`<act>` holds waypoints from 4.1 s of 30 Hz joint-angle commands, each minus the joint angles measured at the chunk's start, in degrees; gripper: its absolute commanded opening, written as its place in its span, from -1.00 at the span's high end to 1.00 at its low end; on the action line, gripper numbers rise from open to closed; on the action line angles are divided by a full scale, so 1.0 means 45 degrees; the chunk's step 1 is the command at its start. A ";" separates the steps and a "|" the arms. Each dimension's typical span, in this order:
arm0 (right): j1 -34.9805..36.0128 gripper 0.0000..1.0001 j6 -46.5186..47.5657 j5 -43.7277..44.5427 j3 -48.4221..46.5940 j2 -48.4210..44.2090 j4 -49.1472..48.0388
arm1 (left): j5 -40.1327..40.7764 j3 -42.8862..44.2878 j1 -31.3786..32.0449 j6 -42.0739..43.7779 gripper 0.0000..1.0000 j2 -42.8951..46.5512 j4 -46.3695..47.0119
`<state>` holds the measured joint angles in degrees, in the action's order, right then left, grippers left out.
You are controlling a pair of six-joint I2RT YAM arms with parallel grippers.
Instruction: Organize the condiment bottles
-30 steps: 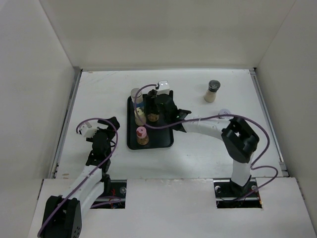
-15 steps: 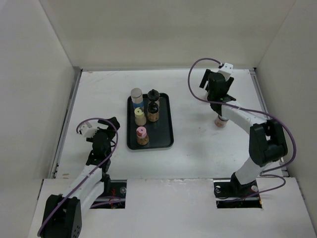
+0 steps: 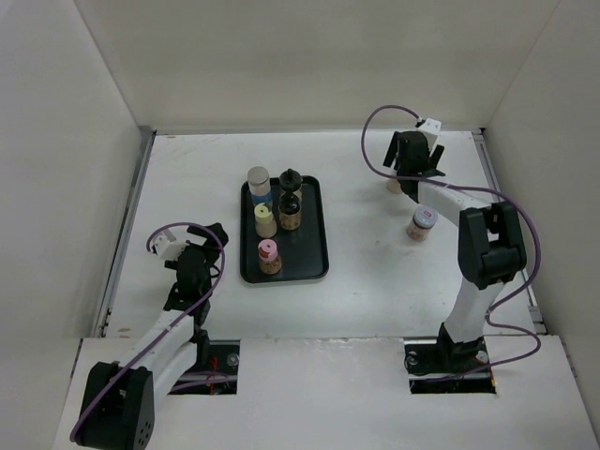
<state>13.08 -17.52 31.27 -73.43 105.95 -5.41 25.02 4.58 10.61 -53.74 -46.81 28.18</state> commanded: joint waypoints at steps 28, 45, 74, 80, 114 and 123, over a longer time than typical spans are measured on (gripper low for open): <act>0.0733 0.02 0.0104 -0.0737 -0.0149 -0.1998 -0.0575 | 0.0164 0.0291 -0.0044 0.0125 -1.00 0.0422 0.0612; 0.7040 0.02 -0.0189 -0.0894 0.1513 -0.3682 -0.0927 | 0.0125 0.0330 0.0054 0.0125 -1.00 0.0440 0.0592; 1.0520 -0.84 0.0260 -0.0483 0.0555 -0.0885 -0.3193 | 0.0222 0.0272 -0.0005 0.0203 -1.00 0.0889 0.0280; 0.9254 -0.44 0.0085 0.0120 0.2777 -0.3890 -0.3153 | 0.0164 0.0252 -0.0005 0.0183 -1.00 0.0870 0.0280; 0.0599 -0.56 -0.3138 0.1666 0.7079 -0.5830 0.0734 | 0.0261 0.0037 0.0171 0.0203 -1.00 0.1535 0.0163; 0.0930 -0.61 -0.3099 0.1255 0.7060 -0.5362 0.0713 | 0.0164 0.0056 0.0112 0.0144 -1.00 0.1515 0.0026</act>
<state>16.21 -30.46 39.22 -41.82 80.34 -0.56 25.47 4.58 11.51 -53.32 -39.92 27.16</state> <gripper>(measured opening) 0.785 0.997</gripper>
